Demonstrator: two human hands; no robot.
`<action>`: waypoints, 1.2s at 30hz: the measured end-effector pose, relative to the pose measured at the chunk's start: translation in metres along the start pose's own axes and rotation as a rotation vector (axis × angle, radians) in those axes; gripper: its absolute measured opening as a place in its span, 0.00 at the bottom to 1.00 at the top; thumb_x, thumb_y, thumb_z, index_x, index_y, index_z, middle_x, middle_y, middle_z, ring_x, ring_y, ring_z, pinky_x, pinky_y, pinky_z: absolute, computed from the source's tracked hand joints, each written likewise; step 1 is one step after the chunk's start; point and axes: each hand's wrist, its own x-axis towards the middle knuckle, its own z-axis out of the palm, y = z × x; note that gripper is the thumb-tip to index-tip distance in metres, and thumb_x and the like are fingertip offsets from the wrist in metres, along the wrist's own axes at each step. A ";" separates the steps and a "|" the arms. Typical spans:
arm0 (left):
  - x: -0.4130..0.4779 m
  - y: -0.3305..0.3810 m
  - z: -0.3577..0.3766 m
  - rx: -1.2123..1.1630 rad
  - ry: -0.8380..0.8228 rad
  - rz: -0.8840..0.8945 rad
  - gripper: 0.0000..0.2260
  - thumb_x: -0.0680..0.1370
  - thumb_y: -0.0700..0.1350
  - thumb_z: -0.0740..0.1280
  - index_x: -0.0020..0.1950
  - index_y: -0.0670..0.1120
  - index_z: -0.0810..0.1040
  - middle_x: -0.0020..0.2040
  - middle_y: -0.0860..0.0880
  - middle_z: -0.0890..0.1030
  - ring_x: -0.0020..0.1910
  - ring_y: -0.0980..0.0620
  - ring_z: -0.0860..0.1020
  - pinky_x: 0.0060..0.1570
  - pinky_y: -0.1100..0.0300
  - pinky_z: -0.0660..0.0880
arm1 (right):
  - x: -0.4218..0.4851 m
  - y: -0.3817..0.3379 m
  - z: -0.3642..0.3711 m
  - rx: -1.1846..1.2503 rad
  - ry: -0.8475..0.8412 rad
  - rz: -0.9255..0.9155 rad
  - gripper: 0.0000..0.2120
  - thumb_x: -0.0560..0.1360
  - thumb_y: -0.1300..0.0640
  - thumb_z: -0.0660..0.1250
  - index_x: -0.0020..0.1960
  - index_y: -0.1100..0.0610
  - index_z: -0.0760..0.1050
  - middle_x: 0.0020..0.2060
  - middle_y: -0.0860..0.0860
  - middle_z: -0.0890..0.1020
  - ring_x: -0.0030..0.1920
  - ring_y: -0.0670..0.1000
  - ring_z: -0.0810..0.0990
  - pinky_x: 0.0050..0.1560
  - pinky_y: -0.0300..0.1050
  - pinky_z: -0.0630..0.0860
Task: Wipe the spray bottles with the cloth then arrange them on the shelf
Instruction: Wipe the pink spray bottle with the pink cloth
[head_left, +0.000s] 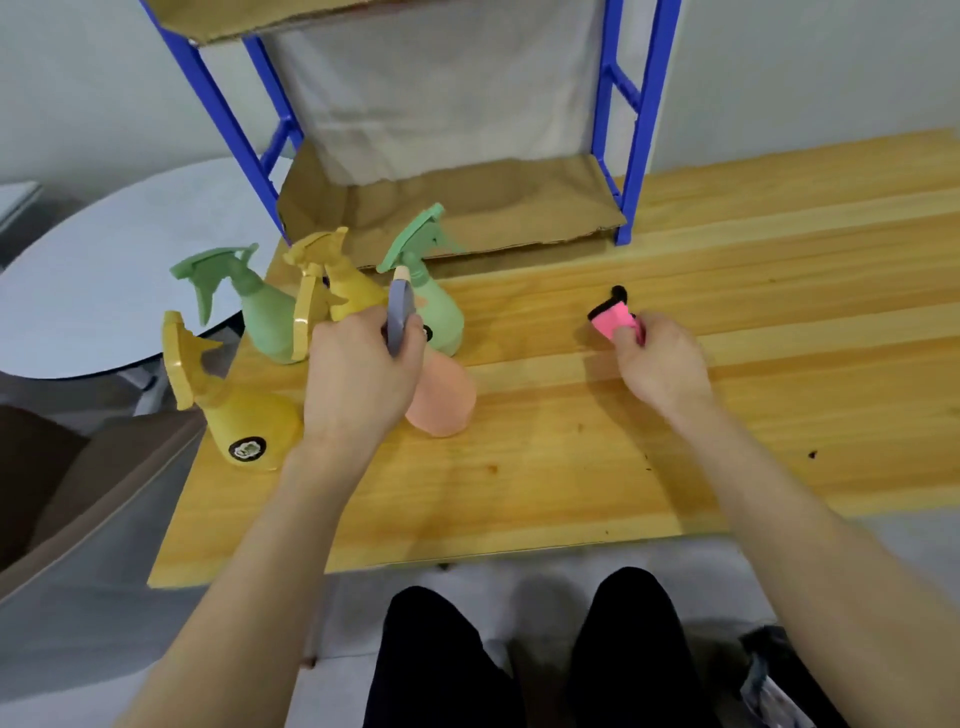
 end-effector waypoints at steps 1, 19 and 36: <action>-0.002 0.000 0.000 -0.003 0.015 0.028 0.23 0.84 0.49 0.68 0.30 0.49 0.66 0.25 0.50 0.69 0.26 0.48 0.66 0.29 0.54 0.59 | -0.003 -0.002 0.002 0.050 0.015 0.025 0.15 0.85 0.51 0.57 0.48 0.59 0.75 0.42 0.58 0.80 0.43 0.62 0.77 0.38 0.49 0.68; -0.036 0.017 -0.005 -0.252 -0.070 0.054 0.19 0.86 0.51 0.65 0.41 0.40 0.81 0.30 0.45 0.84 0.21 0.54 0.81 0.32 0.47 0.83 | -0.128 -0.100 0.005 0.573 -0.069 -0.185 0.13 0.88 0.42 0.53 0.56 0.49 0.70 0.45 0.47 0.80 0.49 0.52 0.79 0.46 0.48 0.69; -0.047 -0.041 -0.026 -0.298 -0.269 0.007 0.04 0.86 0.46 0.67 0.55 0.47 0.80 0.39 0.48 0.87 0.34 0.48 0.86 0.42 0.50 0.85 | -0.113 -0.111 0.061 0.338 0.003 -0.373 0.19 0.90 0.47 0.51 0.56 0.53 0.78 0.44 0.49 0.83 0.45 0.53 0.79 0.43 0.49 0.69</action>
